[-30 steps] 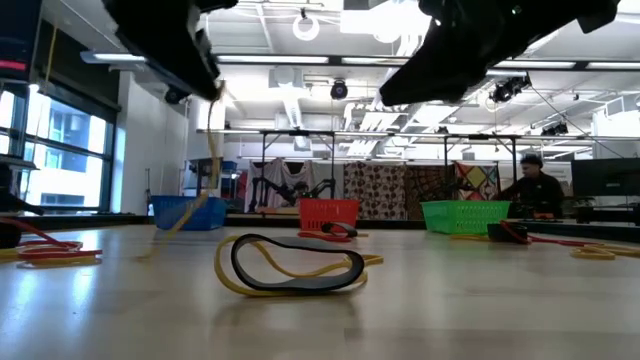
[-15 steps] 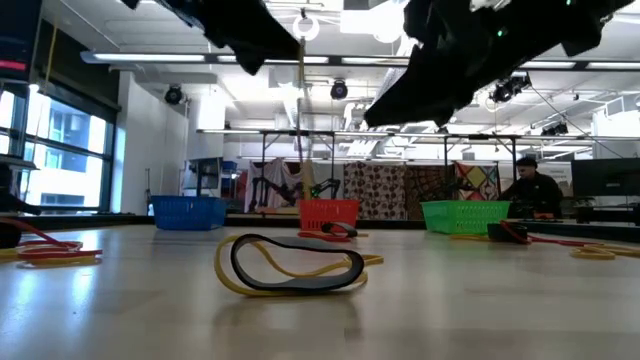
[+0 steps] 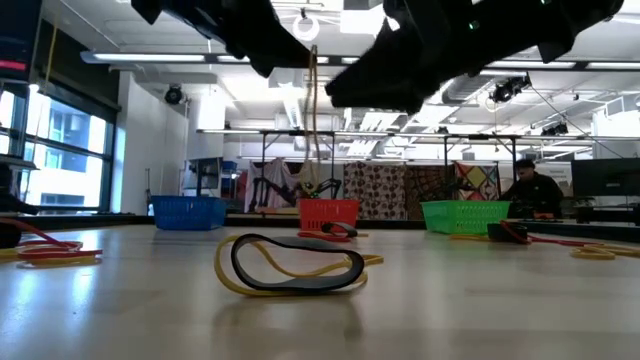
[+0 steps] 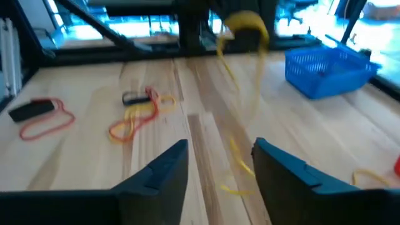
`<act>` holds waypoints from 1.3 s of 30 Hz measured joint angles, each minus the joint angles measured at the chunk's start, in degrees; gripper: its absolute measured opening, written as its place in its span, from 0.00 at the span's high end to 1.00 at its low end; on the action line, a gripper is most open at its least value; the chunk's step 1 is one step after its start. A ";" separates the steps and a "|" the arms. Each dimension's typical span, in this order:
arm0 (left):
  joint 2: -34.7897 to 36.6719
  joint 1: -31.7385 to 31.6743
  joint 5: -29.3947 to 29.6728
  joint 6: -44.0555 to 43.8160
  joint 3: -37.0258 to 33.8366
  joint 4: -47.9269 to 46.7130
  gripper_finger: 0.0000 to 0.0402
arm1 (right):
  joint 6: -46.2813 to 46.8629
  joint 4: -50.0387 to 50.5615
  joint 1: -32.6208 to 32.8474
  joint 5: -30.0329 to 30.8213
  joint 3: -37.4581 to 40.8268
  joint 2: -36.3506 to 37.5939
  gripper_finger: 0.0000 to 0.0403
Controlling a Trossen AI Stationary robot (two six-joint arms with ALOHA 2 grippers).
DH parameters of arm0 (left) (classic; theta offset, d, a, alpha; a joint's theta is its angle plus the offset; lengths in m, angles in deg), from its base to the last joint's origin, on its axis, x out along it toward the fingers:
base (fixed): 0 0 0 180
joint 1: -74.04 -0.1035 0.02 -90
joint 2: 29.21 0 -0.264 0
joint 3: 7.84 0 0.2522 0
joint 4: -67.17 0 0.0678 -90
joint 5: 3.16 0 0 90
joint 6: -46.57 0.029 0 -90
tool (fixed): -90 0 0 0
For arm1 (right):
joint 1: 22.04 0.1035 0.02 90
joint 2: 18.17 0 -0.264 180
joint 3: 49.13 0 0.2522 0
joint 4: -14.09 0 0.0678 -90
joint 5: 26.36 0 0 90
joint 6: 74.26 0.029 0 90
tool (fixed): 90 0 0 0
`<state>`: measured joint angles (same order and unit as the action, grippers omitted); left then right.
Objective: Sort rubber bands into baskets
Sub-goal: Put the yellow rubber band into the green bin
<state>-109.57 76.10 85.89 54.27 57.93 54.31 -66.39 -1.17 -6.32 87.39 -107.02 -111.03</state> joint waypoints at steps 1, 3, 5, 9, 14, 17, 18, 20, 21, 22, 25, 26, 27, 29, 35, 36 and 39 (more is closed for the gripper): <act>0.00 -0.39 0.00 0.38 0.00 0.02 1.00 | -0.45 -0.67 -0.09 0.00 -0.19 0.00 0.56; 0.00 -1.12 0.00 0.79 0.00 0.85 1.00 | -0.87 -2.09 -0.42 -0.04 -0.21 0.00 0.54; 0.00 -1.87 0.00 1.13 0.00 1.92 1.00 | -0.87 -3.30 -1.12 -0.24 -0.21 0.00 0.52; -0.36 -3.16 -0.06 2.09 0.00 2.74 1.00 | -0.88 -4.51 -3.21 -0.19 -0.21 0.00 0.51; -1.19 -3.60 -0.09 2.95 -0.07 4.17 1.00 | -2.29 -4.52 -6.25 -0.19 -0.21 0.00 0.51; -1.97 -3.66 -0.10 3.12 -0.11 4.13 1.00 | -3.87 -4.50 -7.73 -1.21 -0.21 0.00 0.53; -2.29 -3.67 -0.11 3.28 -0.11 4.63 1.00 | -4.08 -4.51 -8.07 -1.98 -0.21 0.00 0.54; -2.69 -3.94 -0.07 3.46 -0.11 4.87 1.00 | -4.63 -4.52 -8.61 -3.14 -0.21 0.00 0.59; -3.08 -4.11 -0.07 3.38 -0.10 5.55 1.00 | -5.12 -4.39 -8.73 -3.25 -0.21 0.00 0.63; -3.34 -4.41 -0.06 3.04 -0.09 5.99 1.00 | -5.38 -4.18 -8.74 -3.25 -0.21 0.00 0.68; -3.41 -5.25 0.01 2.06 -0.11 6.33 1.00 | -6.59 -3.74 -9.00 -3.26 -0.19 0.00 0.86; -3.35 -5.55 0.02 2.25 -0.09 6.49 1.00 | -6.80 -3.62 -9.00 -3.26 -0.19 0.00 0.92; -3.34 -5.77 0.13 2.48 -0.09 6.45 1.00 | -7.13 -3.54 -9.03 -3.23 -0.19 0.00 0.96; -3.34 -6.20 0.13 3.50 -0.09 6.16 1.00 | -8.13 -3.37 -9.03 -2.96 -0.19 0.00 0.97; -3.34 -6.72 0.07 5.97 -0.09 3.00 0.93 | -8.37 -2.72 -10.33 -2.82 -0.16 0.58 0.99; -3.34 -6.83 -0.17 6.13 -0.12 3.33 0.91 | -8.36 -2.14 -10.80 -2.80 -0.16 0.81 0.99; -3.34 -7.32 -0.53 6.96 -2.40 9.25 0.87 | -7.97 -1.31 -12.46 -2.80 -0.16 1.31 0.99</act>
<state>-112.91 68.78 85.35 61.22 55.53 63.56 -74.35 -2.47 -18.78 84.59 -107.18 -109.72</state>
